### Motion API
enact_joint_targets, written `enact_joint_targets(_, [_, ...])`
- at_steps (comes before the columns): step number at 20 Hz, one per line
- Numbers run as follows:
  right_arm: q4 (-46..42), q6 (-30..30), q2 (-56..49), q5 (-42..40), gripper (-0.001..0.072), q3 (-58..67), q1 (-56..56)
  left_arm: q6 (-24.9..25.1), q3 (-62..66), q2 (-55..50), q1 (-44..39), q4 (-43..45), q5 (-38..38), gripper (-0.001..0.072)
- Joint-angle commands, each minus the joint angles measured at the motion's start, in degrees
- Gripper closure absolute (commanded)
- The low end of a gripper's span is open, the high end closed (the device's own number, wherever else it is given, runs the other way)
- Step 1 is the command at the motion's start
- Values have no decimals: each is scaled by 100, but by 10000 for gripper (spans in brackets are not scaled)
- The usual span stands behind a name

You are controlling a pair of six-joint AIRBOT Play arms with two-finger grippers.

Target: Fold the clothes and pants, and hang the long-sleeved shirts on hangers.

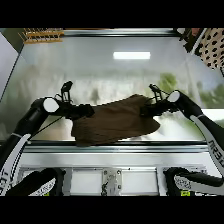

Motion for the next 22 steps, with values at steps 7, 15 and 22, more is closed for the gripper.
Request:
enact_joint_targets(7, [-1766,415,1919,1552,693,-162,-1012,63,1646,-2251,-2216,-195,1161,702])
enact_joint_targets(15, [-1827,654,1947,2592,694,625,-787,59,3477,-3928,-3261,-203,981,702])
enact_joint_targets(22, [-1934,1209,1943,2588,694,660,-9,59,4162,-4544,-3609,-199,723,702])
